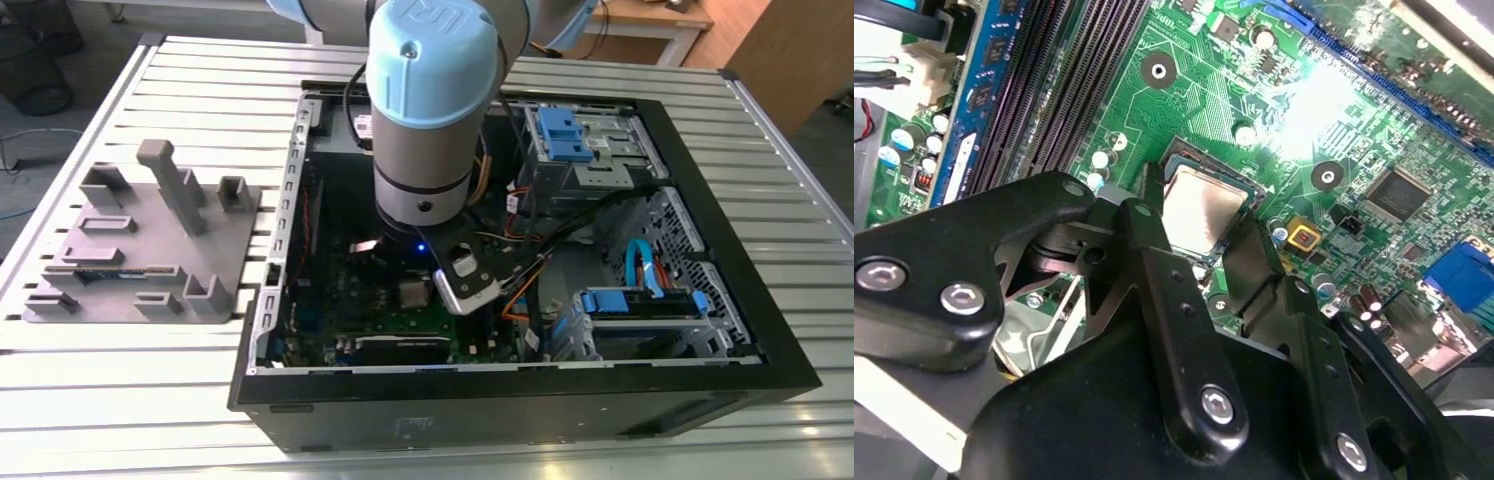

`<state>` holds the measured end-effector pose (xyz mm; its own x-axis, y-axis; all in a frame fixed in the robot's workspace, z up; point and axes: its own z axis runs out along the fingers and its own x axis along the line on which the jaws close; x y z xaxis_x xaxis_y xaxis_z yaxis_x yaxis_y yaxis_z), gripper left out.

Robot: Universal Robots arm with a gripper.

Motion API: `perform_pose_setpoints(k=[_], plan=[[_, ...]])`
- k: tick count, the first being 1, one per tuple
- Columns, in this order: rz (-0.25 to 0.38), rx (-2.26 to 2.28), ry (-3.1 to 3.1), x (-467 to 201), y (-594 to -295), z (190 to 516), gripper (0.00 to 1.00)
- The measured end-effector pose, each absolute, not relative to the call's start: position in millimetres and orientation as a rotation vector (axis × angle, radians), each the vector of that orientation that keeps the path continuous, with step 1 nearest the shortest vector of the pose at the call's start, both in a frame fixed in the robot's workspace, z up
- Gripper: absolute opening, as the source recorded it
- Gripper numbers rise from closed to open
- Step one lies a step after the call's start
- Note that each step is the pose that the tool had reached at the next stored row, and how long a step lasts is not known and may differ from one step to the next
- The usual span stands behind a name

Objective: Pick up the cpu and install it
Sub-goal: 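Place the cpu into insertion slot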

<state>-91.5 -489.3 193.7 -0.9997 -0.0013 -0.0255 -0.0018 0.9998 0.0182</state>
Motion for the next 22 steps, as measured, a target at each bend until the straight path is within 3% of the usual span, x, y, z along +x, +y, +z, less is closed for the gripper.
perform_pose_setpoints(k=[18,22], plan=[[0.028,-0.002,3.116,-90.6,-489.3,192.8,0.49],[0.027,-0.002,3.116,-90.6,-489.3,192.8,0.41]])
